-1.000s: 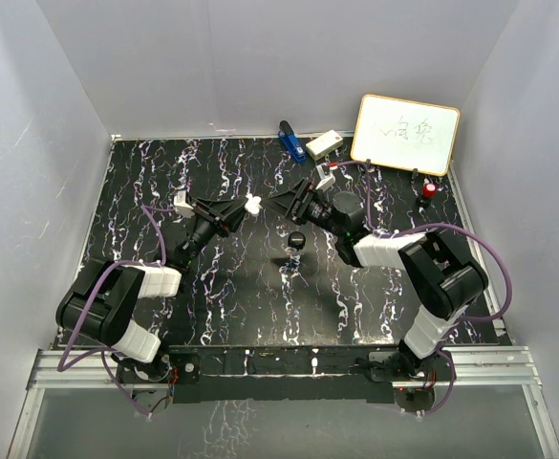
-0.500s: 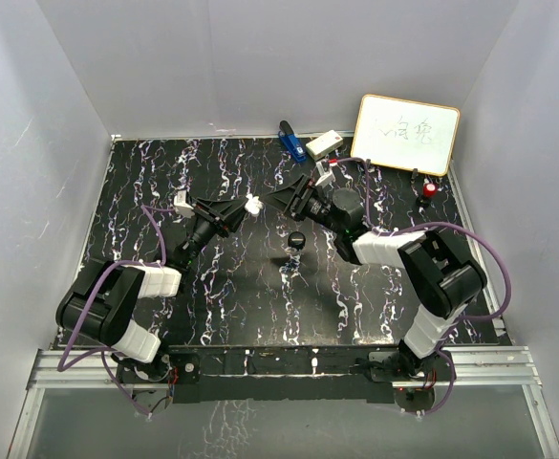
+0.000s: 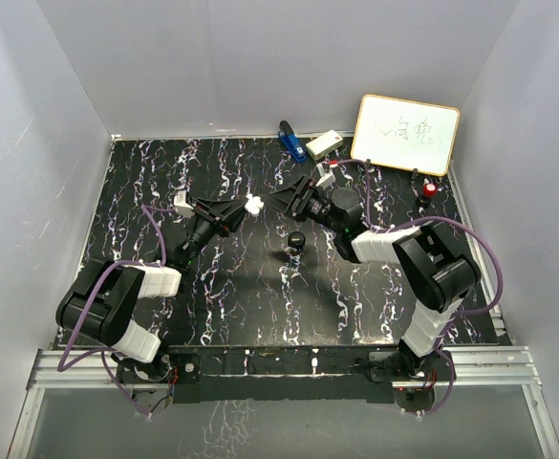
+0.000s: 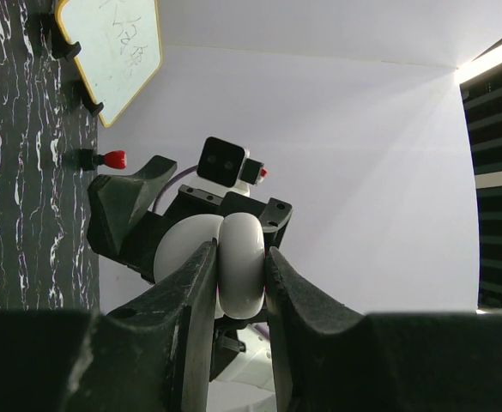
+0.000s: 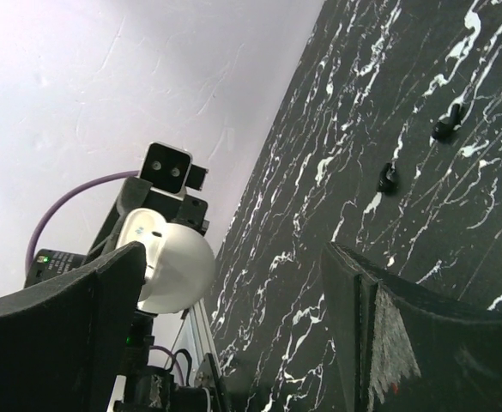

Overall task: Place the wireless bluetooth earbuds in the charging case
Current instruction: Place the earbud in the charging case.

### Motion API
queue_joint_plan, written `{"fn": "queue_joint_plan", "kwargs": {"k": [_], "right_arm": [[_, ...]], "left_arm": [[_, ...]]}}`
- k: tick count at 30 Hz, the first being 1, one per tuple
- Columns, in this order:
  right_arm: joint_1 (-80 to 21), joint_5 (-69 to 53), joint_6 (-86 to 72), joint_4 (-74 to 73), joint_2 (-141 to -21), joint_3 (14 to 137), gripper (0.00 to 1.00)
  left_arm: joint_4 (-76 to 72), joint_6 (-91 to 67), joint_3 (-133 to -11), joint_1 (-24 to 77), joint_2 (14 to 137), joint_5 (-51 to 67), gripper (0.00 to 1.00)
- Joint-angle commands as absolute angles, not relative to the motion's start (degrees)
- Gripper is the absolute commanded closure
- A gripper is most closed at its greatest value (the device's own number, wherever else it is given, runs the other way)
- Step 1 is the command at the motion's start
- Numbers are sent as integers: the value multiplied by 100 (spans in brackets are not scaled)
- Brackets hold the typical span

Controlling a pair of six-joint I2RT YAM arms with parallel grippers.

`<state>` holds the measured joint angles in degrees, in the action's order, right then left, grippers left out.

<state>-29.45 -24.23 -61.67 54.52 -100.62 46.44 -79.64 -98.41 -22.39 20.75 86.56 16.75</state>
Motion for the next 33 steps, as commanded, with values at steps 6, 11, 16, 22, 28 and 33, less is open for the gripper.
{"fn": "queue_joint_plan", "kwargs": {"k": [6, 11, 16, 22, 28, 33], "right_arm": [[-2905, -2573, -6265, 5920, -10195, 4799, 20], [-2906, -2588, -6275, 5924, -10161, 4757, 20], [-2909, -2595, -6275, 5915, -10118, 4739, 20], [-2906, -2607, -6271, 5904, -10052, 4669, 20], [-2911, -2612, -6278, 5923, -10014, 4619, 20], [-2918, -2625, -6284, 5907, -10010, 4589, 20]], "left_arm": [[-8435, -9844, -2407, 2065, 8559, 1704, 100], [-8437, -9835, -2425, 2065, 8600, 1696, 100], [-8446, -9835, -2443, 2065, 8653, 1683, 100], [-8460, -9827, -2454, 2065, 8723, 1670, 100], [-8481, -9826, -2464, 2069, 8768, 1651, 100], [-8497, -9817, -2480, 2070, 8814, 1635, 100]]}}
